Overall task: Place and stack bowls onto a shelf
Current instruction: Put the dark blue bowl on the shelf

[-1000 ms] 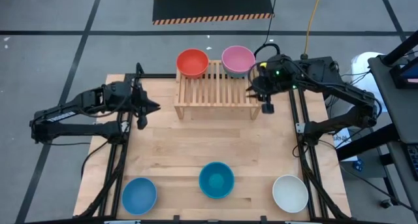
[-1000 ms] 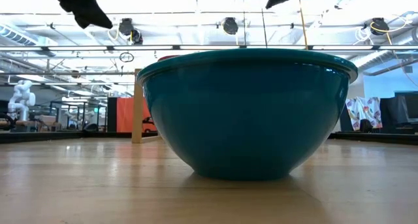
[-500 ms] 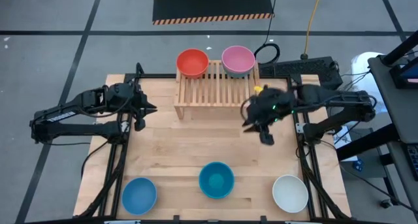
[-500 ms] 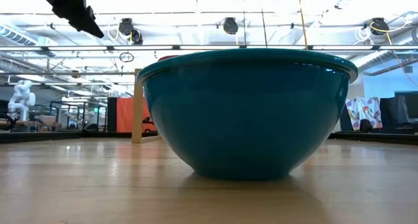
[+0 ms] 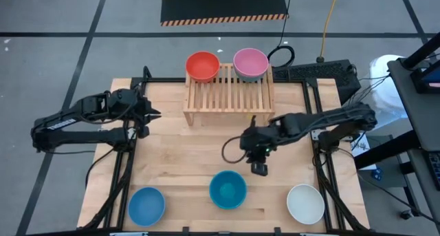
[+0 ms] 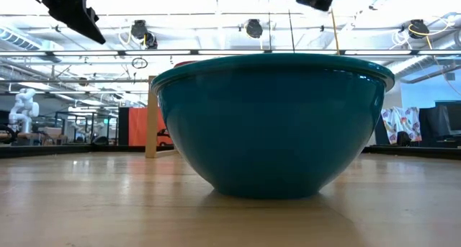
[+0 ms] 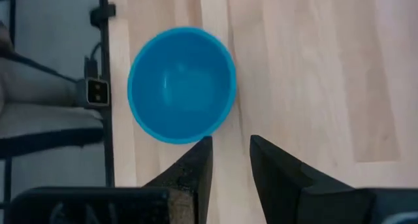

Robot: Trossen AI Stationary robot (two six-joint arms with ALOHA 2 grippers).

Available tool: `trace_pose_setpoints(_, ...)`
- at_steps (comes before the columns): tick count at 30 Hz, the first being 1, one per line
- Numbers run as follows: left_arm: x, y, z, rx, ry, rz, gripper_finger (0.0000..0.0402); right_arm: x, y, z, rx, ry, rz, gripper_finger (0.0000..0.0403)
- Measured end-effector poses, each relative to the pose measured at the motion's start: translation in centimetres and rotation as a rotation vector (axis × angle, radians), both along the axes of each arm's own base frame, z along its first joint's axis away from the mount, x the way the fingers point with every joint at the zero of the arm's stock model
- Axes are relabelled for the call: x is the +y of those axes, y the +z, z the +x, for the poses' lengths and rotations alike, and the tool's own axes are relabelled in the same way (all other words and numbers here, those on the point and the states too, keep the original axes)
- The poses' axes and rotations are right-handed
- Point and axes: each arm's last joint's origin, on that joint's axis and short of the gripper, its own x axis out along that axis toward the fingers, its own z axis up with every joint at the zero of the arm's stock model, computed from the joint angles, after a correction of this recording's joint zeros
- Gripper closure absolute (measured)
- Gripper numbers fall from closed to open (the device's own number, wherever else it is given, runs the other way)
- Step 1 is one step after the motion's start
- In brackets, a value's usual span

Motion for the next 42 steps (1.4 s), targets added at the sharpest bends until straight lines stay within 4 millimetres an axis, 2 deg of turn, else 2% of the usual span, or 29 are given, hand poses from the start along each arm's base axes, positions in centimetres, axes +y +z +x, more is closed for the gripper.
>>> trace_pose_setpoints(8, -0.4, 0.5, -1.5, -0.073, 0.049, -0.014, 0.0339, 2.0, -3.0, 2.4, 0.139, 0.01, 0.216, 0.0305)
trace_pose_setpoints(13, -0.5, 0.7, -2.1, -0.101, 0.078, -0.016, 0.0339, 3.5, -4.8, 3.7, 0.137, 0.033, 0.214, 0.0305)
trace_pose_setpoints(16, -0.5, 0.7, -2.1, -0.102, 0.095, -0.004, 0.0339, 4.2, -5.8, 4.7, 0.117, -0.015, 0.179, 0.0305)
trace_pose_setpoints(23, -0.4, 0.7, -2.1, -0.081, 0.06, 0.057, 0.0339, 4.6, -8.1, 6.0, 0.137, -0.112, 0.114, 0.0305)
trace_pose_setpoints(34, -0.4, 0.7, -2.1, -0.061, 0.02, 0.11, 0.0339, 4.2, -8.9, 6.1, 0.145, -0.182, 0.019, 0.0305)
trace_pose_setpoints(42, -0.4, 0.7, -2.1, -0.06, 0.019, 0.112, 0.0339, 4.1, -8.9, 6.0, 0.175, -0.184, 0.053, 0.0305)
